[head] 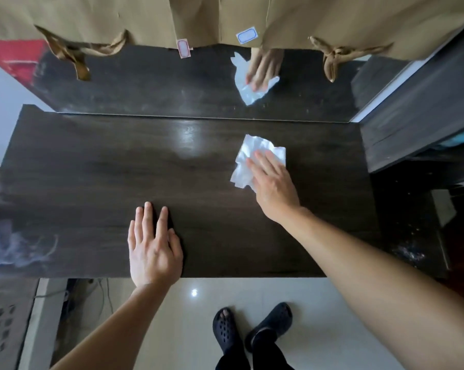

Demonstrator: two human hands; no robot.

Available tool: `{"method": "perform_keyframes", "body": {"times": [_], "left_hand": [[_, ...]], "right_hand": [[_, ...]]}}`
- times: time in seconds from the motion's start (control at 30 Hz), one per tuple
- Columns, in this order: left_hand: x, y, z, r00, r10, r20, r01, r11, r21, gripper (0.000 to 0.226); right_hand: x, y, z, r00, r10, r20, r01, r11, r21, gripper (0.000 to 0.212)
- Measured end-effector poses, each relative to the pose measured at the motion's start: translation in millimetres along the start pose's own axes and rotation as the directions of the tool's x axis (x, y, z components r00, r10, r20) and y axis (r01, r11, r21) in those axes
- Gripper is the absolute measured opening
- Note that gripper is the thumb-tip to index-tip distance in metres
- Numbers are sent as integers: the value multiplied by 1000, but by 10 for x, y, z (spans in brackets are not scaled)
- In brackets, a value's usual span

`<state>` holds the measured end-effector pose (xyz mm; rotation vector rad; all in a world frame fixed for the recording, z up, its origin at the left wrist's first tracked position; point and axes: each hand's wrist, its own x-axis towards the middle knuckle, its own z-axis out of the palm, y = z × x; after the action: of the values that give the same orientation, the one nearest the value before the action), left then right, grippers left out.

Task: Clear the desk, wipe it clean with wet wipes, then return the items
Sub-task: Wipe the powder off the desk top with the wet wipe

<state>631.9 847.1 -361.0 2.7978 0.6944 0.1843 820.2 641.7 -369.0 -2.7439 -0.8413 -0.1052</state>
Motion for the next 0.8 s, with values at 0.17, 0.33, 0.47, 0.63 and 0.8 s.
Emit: {"method": "perform_keyframes", "body": {"times": [0.17, 0.33, 0.47, 0.63, 0.8], "left_hand": [[1, -10, -9, 1000, 7, 5, -6, 1000, -25, 52], [-30, 1, -12, 1000, 13, 9, -13, 1000, -22, 51], [-82, 193, -47, 997, -28, 68, 29, 999, -13, 52], [-425, 1141, 34, 971, 198, 136, -182, 976, -120, 50], [-814, 2332, 269, 928, 334, 166, -288, 924, -251, 50]], "right_hand": [[-793, 490, -308, 967, 229, -114, -235, 971, -43, 54], [-1819, 683, -627, 913, 385, -135, -382, 923, 48, 48], [-2380, 923, -930, 878, 467, -105, -454, 882, 127, 37], [-3066, 1400, -1063, 564, 790, 241, -822, 564, 76, 26], [-3469, 1953, -1125, 309, 910, 276, -950, 306, 56, 28]]}}
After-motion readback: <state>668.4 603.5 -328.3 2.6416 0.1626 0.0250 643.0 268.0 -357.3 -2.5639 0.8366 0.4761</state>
